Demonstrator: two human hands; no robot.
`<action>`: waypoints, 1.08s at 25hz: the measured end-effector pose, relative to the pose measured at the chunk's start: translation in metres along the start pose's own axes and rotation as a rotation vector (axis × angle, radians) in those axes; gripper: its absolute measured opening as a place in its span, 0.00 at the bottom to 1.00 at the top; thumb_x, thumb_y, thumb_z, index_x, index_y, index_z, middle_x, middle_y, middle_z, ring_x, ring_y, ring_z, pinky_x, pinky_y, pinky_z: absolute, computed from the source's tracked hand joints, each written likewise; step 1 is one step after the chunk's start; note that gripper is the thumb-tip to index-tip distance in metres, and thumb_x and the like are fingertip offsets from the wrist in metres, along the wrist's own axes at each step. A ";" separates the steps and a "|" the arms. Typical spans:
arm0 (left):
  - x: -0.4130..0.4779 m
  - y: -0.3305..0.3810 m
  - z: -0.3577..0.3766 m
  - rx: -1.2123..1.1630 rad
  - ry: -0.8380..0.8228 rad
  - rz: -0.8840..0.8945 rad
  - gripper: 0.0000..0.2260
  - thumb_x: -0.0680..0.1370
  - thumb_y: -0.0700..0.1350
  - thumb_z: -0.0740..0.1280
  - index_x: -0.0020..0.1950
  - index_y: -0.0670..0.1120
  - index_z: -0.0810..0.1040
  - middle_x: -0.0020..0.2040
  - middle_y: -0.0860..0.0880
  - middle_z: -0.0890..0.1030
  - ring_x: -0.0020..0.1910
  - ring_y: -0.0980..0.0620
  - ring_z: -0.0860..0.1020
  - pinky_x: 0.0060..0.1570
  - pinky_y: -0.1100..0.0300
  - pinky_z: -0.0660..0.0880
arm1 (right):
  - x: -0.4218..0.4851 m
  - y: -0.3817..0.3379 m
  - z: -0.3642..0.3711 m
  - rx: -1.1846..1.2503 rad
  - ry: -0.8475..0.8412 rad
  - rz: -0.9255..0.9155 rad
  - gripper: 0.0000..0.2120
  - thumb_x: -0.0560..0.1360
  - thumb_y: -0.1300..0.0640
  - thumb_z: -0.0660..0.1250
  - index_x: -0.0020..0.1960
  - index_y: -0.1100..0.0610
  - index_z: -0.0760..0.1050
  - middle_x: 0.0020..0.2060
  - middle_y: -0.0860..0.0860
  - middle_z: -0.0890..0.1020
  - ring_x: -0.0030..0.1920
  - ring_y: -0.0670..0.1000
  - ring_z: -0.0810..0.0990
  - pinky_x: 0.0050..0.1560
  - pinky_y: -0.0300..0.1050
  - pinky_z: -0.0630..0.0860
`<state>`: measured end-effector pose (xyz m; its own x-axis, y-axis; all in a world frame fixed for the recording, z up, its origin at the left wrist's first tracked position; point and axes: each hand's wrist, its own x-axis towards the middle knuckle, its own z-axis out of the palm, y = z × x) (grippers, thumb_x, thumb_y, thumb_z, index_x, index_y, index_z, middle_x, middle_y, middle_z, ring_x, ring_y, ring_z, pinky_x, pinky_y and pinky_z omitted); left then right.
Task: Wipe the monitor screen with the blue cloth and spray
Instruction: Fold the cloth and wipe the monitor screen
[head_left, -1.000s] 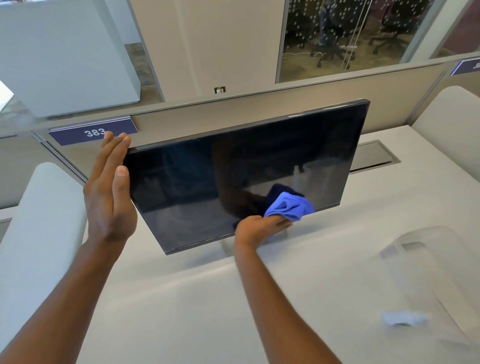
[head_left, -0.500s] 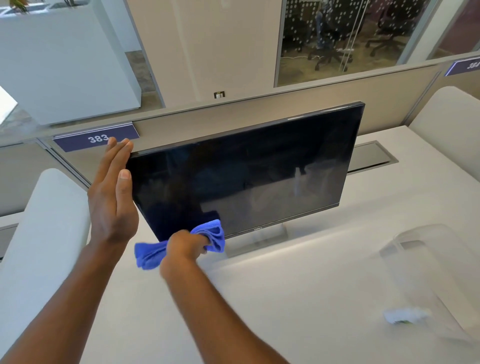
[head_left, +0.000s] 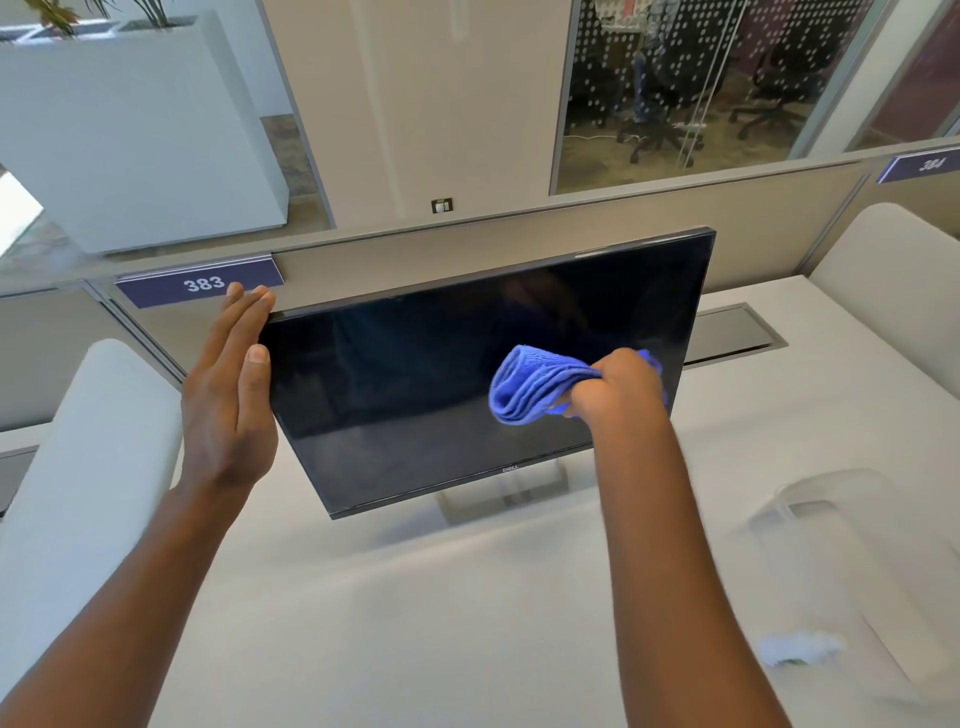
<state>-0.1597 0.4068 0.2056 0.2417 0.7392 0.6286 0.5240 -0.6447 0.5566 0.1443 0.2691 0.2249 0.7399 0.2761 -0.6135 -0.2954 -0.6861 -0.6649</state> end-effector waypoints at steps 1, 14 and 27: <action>0.000 -0.004 0.001 -0.018 -0.017 0.010 0.23 0.88 0.46 0.50 0.81 0.44 0.71 0.82 0.47 0.70 0.85 0.55 0.62 0.83 0.59 0.60 | 0.001 -0.013 -0.002 -0.102 0.086 -0.095 0.17 0.85 0.55 0.63 0.42 0.66 0.71 0.38 0.55 0.74 0.49 0.55 0.76 0.58 0.45 0.74; 0.000 -0.005 0.001 -0.011 -0.041 0.009 0.23 0.87 0.45 0.52 0.81 0.42 0.72 0.82 0.50 0.69 0.85 0.52 0.63 0.82 0.65 0.57 | -0.039 0.033 0.156 -0.513 0.565 -1.255 0.42 0.76 0.71 0.51 0.85 0.62 0.36 0.84 0.66 0.43 0.84 0.70 0.47 0.83 0.68 0.54; 0.003 -0.006 0.003 0.005 -0.035 0.020 0.23 0.87 0.44 0.51 0.80 0.42 0.73 0.80 0.61 0.68 0.85 0.53 0.63 0.82 0.65 0.58 | 0.114 0.027 0.032 -0.672 0.560 -1.914 0.43 0.78 0.69 0.59 0.87 0.47 0.48 0.86 0.47 0.49 0.86 0.54 0.50 0.85 0.60 0.46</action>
<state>-0.1599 0.4135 0.2022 0.2802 0.7326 0.6203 0.5225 -0.6585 0.5417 0.2015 0.3038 0.1229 -0.1200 0.6675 0.7349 0.9901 0.0258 0.1382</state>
